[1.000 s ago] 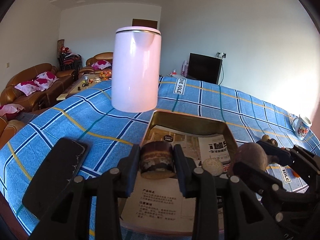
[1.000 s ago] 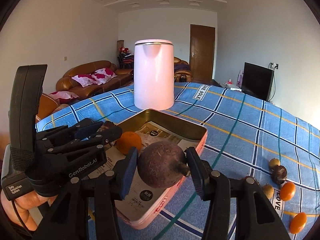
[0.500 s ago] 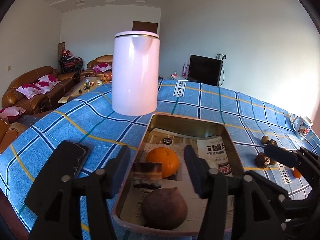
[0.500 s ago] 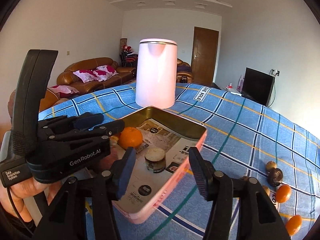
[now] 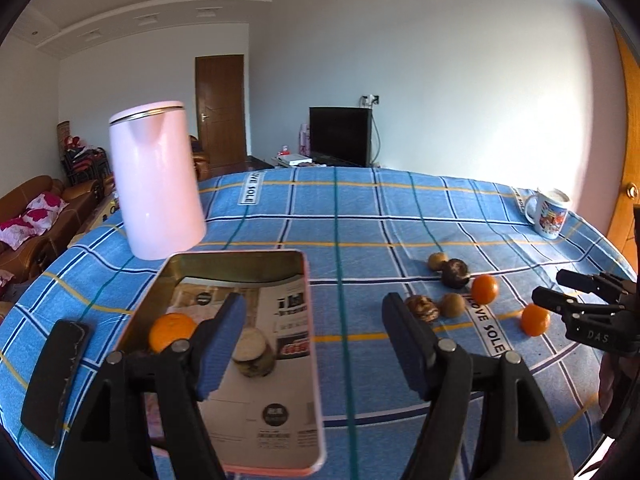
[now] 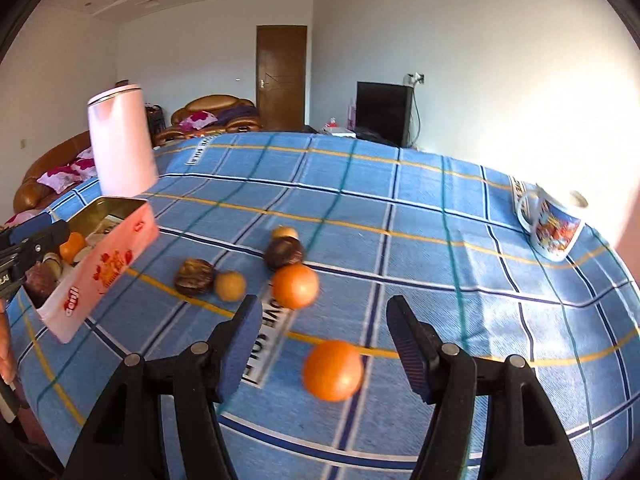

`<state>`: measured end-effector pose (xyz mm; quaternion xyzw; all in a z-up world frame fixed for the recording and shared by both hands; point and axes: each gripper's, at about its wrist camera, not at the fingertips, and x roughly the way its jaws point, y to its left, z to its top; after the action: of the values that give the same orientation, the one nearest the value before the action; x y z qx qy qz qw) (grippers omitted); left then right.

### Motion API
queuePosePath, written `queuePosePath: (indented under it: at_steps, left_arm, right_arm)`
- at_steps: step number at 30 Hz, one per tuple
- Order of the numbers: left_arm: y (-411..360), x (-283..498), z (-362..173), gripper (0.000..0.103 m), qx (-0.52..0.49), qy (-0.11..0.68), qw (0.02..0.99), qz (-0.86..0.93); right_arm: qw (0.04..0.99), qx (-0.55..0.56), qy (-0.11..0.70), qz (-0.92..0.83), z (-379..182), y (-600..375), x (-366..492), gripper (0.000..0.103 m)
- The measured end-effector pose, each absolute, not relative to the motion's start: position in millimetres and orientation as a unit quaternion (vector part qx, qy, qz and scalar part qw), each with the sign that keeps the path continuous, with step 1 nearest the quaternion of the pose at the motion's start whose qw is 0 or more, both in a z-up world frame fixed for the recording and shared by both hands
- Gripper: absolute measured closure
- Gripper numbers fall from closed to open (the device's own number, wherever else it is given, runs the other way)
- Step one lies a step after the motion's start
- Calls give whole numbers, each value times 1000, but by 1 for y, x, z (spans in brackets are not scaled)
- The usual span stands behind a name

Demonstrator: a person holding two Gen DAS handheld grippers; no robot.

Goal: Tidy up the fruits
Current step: 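Grasp an orange with the right gripper while the left gripper grasps the brown round fruit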

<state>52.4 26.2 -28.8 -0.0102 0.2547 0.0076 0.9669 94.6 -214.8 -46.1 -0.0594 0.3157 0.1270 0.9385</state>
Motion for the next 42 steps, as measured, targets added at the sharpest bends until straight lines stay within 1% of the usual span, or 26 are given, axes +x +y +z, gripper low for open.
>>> queuePosePath:
  at_steps: [5, 9, 10, 11, 12, 14, 16, 17, 23, 27, 30, 33, 38, 40, 42]
  left_arm:
    - [-11, 67, -32, 30, 11, 277, 960, -28]
    - [-25, 83, -41, 30, 27, 302, 952, -36]
    - [-27, 87, -43, 30, 30, 307, 951, -35]
    - [-29, 90, -45, 30, 34, 311, 949, -34]
    - [-30, 94, -47, 30, 35, 316, 947, -34]
    - [-32, 100, -50, 30, 33, 326, 944, -37]
    - [-36, 106, -53, 30, 34, 333, 941, -43]
    - [-39, 109, -54, 30, 36, 336, 940, -44]
    - [-45, 131, -64, 32, 25, 368, 928, -54]
    - [-49, 140, -67, 42, 24, 379, 923, -56]
    - [-48, 148, -71, 47, 17, 393, 918, -56]
    - [-47, 152, -73, 46, 7, 401, 914, -62]
    - [-50, 164, -83, 49, -20, 433, 897, -83]
    - [-49, 163, -82, 59, -23, 430, 899, -85]
    - [-47, 162, -82, 60, -29, 428, 899, -88]
  right_arm:
    - [923, -32, 355, 143, -56, -233, 99, 37]
    - [913, -46, 376, 154, -64, -228, 102, 37]
    - [907, -45, 388, 158, -68, -227, 105, 39]
    - [903, -42, 398, 157, -72, -229, 107, 42]
    - [899, -41, 407, 156, -75, -231, 111, 51]
    - [893, -42, 418, 160, -79, -230, 114, 55]
    - [891, -47, 421, 164, -80, -228, 114, 64]
    - [892, -48, 419, 164, -79, -227, 113, 65]
    - [911, -36, 386, 141, -69, -229, 115, 66]
    - [923, -28, 362, 129, -61, -226, 118, 66]
    - [926, -23, 352, 133, -60, -222, 119, 66]
    - [927, -25, 349, 133, -59, -220, 118, 66]
    - [927, -26, 351, 131, -61, -220, 119, 66]
    - [927, -26, 351, 132, -61, -220, 119, 66]
    - [926, -27, 351, 133, -61, -220, 119, 66]
